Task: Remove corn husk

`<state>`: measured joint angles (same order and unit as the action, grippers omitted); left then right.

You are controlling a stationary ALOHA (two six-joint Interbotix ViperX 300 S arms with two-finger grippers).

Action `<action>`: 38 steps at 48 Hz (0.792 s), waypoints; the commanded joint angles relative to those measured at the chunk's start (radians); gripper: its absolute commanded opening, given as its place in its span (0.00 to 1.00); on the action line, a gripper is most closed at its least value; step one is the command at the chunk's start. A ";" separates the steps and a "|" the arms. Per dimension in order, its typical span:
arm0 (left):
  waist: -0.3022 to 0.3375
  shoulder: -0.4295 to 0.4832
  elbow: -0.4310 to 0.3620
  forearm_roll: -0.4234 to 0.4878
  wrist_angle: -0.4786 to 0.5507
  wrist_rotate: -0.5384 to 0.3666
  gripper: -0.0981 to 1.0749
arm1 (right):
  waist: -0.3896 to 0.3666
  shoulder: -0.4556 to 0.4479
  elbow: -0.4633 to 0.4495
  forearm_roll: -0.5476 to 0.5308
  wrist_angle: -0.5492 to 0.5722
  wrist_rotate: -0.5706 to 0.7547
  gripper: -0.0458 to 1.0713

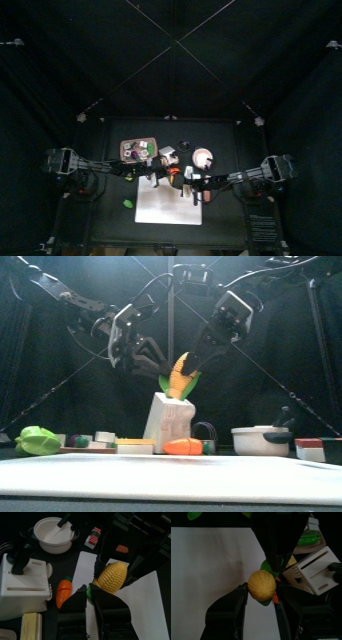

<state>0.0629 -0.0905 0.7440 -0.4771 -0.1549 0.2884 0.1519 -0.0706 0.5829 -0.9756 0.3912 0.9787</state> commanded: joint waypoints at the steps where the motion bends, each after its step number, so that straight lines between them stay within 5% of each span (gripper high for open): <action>1: 0.012 -0.021 0.000 -0.002 -0.003 0.002 0.40 | 0.005 -0.035 -0.025 -0.002 -0.002 0.002 0.50; 38: 0.023 -0.087 0.071 0.002 -0.008 0.003 0.40 | 0.006 -0.041 -0.025 -0.002 0.012 0.002 0.50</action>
<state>0.0828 -0.1687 0.8253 -0.4786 -0.1549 0.2899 0.1565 -0.0736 0.5829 -0.9756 0.4019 0.9787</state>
